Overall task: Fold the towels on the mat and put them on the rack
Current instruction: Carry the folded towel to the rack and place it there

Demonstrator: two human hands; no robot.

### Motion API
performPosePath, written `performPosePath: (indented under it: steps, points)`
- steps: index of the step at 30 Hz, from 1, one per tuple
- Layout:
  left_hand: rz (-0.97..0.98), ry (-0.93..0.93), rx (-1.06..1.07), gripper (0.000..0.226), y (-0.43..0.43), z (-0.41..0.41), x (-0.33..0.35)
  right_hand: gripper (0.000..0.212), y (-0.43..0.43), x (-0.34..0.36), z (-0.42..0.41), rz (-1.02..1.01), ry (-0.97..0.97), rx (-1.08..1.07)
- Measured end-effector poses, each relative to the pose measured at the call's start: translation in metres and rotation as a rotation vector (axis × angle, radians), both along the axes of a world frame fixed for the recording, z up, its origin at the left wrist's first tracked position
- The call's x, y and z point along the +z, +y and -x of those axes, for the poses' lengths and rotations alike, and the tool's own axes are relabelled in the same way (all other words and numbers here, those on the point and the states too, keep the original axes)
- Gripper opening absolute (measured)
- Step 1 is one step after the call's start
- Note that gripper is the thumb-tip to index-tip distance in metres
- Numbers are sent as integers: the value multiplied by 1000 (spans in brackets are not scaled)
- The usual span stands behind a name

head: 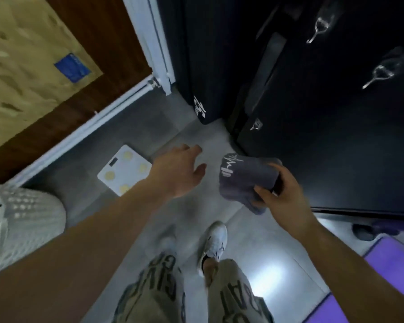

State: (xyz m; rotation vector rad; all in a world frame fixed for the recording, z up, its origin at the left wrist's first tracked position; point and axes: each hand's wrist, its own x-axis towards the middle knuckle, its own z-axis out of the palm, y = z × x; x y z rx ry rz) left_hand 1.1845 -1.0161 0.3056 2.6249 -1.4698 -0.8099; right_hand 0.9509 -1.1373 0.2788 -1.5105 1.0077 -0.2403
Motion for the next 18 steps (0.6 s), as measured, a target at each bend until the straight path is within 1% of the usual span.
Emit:
performPosePath:
  steps: [3,5,11,13,14,16,18]
  points:
    - [71,99,-47,44,-42,-28,-45,50,-27,-49,-28,-107,-8,-35]
    - [110,200,-61,40,-72,-44,-75,52,-42,-81,-42,-132,-2,-25]
    - [246,666,-105,23,-161,-75,-169,59,-76,-160,-76,-158,38,-16]
    - [190,813,-123,22,-185,-80,-190,61,-84,-178,-84,-159,29,-4]
    - [147,852,-155,23,-194,-82,-200,62,-87,-185,-89,-154,9,-8]
    - [77,871,-259,27,-210,-85,-217,64,-95,-196,-96,-153,-70,-37]
    - [58,892,-339,36,-222,-87,-232,66,-105,-205,-103,-181,-166,-58]
